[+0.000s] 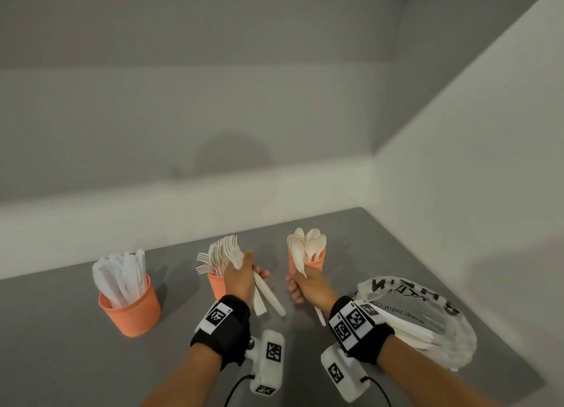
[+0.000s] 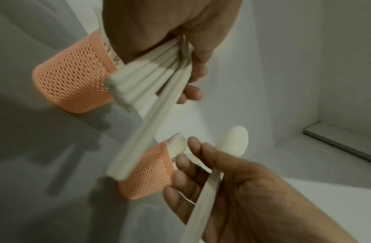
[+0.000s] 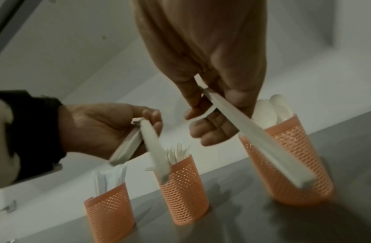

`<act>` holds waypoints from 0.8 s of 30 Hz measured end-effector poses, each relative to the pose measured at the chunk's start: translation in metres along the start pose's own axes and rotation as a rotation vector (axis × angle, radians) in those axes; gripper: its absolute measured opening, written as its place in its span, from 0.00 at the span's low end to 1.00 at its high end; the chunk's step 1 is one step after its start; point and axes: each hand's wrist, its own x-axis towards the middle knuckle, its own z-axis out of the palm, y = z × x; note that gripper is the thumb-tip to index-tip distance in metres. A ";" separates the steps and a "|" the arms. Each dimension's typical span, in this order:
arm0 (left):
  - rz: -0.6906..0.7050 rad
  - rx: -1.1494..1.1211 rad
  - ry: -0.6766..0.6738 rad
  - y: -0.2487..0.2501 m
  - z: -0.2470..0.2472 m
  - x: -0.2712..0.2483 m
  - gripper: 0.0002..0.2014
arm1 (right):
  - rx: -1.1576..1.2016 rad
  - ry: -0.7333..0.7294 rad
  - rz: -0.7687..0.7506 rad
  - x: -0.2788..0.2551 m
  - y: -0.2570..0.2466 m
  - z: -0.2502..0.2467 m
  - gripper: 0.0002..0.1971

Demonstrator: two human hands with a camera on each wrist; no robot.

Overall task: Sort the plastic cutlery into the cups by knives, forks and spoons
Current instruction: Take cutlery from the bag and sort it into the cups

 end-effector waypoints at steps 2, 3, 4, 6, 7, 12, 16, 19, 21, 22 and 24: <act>-0.011 0.009 0.003 -0.002 -0.002 0.005 0.14 | -0.017 0.020 0.010 0.008 0.000 -0.006 0.15; -0.020 0.026 -0.015 -0.003 -0.002 0.007 0.13 | -0.014 0.026 -0.006 0.011 -0.001 -0.008 0.14; -0.027 0.053 -0.043 -0.004 -0.003 0.008 0.12 | 0.014 0.038 -0.026 0.014 -0.004 -0.009 0.14; -0.039 0.112 -0.088 -0.007 -0.005 0.010 0.13 | 0.161 0.109 -0.046 0.020 -0.011 -0.013 0.13; -0.037 0.132 -0.096 -0.007 -0.007 0.012 0.14 | 0.230 0.152 -0.057 0.022 -0.016 -0.017 0.13; 0.043 0.058 -0.011 0.014 -0.015 0.024 0.21 | 0.504 0.368 -0.219 0.039 -0.033 -0.042 0.17; 0.219 0.129 0.165 0.045 -0.019 0.037 0.23 | 0.594 0.506 -0.309 0.055 -0.047 -0.057 0.17; 0.296 0.117 0.215 0.055 -0.019 0.056 0.20 | 0.629 0.534 -0.356 0.067 -0.050 -0.056 0.17; 0.344 0.154 0.221 0.057 -0.017 0.063 0.20 | 0.616 0.549 -0.357 0.074 -0.047 -0.052 0.17; 0.370 0.189 0.212 0.057 -0.016 0.066 0.19 | 0.602 0.553 -0.357 0.078 -0.044 -0.049 0.18; 0.413 0.254 0.198 0.052 -0.013 0.071 0.18 | 0.573 0.554 -0.357 0.083 -0.038 -0.046 0.18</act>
